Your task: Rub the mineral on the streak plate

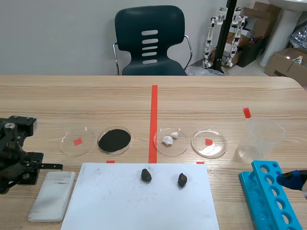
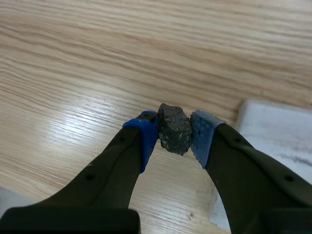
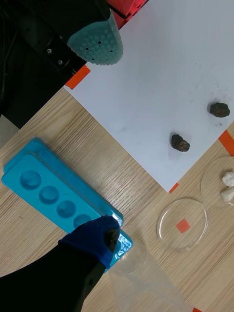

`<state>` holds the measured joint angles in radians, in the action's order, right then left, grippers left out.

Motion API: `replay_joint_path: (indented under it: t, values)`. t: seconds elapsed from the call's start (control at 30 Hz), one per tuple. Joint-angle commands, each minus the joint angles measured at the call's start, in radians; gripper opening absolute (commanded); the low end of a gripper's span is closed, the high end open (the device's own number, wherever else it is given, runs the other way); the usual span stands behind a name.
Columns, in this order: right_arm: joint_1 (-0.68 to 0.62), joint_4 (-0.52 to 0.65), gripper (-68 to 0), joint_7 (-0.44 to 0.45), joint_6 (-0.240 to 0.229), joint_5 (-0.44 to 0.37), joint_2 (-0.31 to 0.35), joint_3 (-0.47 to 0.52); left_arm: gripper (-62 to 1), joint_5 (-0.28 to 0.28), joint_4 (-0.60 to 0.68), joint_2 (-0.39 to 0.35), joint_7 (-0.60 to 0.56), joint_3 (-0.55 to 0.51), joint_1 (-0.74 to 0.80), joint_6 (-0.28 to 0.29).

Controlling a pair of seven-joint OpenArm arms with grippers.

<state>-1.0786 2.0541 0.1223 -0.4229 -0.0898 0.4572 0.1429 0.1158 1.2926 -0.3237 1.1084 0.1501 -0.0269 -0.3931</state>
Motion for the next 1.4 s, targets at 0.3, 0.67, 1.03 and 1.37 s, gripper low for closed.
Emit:
replay_joint_path:
  t: [0.3,0.67,1.03,1.37]
  values:
    - [-0.002,0.019,-1.9,0.010,0.004,-0.007,0.005,0.007,-49.6,0.003,0.079,-0.085,-0.299,-0.010,0.135,-0.008]
    - [-0.002,0.019,-1.9,0.011,0.004,-0.007,0.005,0.007,-49.6,0.086,0.353,-0.112,-0.775,-0.076,0.426,0.163]
    - [-0.002,0.019,-1.9,0.011,0.004,-0.007,0.005,0.007,-49.6,0.086,0.579,-0.111,-1.066,-0.076,0.694,0.470]
    - [-0.002,0.019,-1.9,0.011,0.004,-0.007,0.005,0.007,-49.6,0.086,0.608,-0.109,-1.075,-0.077,0.769,0.539]
